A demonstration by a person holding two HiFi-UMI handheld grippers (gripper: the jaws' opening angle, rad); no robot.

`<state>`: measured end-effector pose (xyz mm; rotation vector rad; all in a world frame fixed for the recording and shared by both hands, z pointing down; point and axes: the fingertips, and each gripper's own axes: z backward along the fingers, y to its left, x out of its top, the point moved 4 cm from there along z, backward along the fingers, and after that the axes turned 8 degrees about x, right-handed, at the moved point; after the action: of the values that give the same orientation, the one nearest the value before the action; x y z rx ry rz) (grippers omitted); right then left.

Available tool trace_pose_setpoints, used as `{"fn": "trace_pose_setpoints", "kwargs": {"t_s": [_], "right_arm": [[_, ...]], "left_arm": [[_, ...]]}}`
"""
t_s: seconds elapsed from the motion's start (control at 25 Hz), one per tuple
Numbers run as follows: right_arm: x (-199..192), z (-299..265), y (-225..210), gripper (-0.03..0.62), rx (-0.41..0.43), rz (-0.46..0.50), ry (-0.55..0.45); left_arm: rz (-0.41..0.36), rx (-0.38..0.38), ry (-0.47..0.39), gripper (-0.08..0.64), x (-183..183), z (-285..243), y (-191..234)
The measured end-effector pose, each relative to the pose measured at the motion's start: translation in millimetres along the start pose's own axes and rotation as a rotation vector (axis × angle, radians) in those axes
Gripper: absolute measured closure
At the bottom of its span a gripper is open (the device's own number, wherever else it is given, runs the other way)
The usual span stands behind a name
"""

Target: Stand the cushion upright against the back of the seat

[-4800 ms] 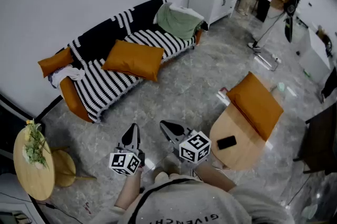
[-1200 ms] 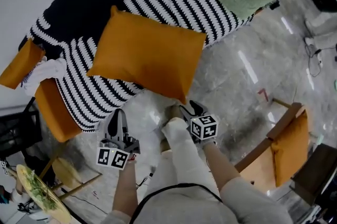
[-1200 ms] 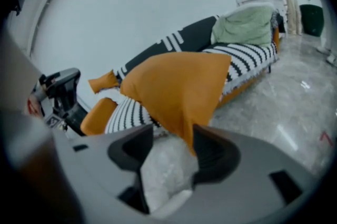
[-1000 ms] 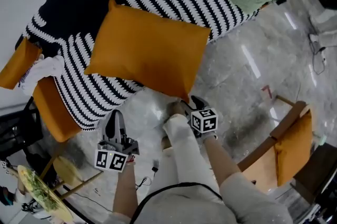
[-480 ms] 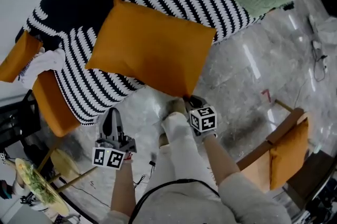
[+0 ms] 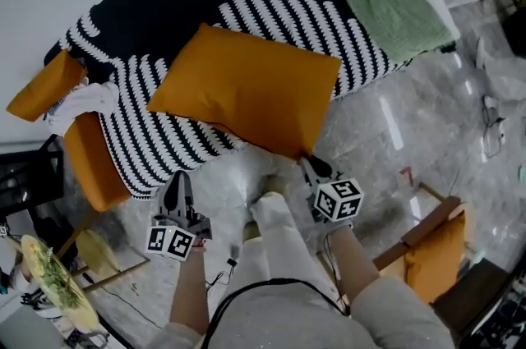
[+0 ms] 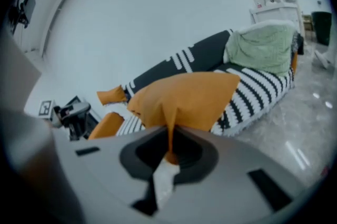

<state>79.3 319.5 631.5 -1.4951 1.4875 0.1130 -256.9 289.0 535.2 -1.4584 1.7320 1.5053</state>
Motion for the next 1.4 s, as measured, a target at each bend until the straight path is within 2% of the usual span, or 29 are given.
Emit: {"fn": "trace_pose_setpoints", "kwargs": {"t_s": [0.2, 0.36, 0.72, 0.92, 1.2, 1.4], "right_arm": [[67, 7, -1, 0.555, 0.023, 0.017, -0.07], [103, 8, -8, 0.555, 0.015, 0.015, -0.112], [154, 7, -40, 0.555, -0.082, -0.065, -0.196], [181, 1, -60, 0.555, -0.127, -0.093, -0.231], [218, -3, -80, 0.555, -0.199, -0.112, -0.263], [239, -12, -91, 0.555, -0.231, -0.127, -0.273]], "left_arm": [[0.014, 0.017, -0.013, 0.532, 9, -14, -3], [0.026, 0.021, -0.044, 0.532, 19, -25, -10], [0.005, 0.013, -0.092, 0.527, 47, -56, -9], [0.011, 0.037, -0.103, 0.475, 58, -81, 16], [0.022, 0.066, -0.094, 0.41, 77, -138, 51], [0.02, 0.034, -0.104, 0.397, 97, -190, 61]]}}
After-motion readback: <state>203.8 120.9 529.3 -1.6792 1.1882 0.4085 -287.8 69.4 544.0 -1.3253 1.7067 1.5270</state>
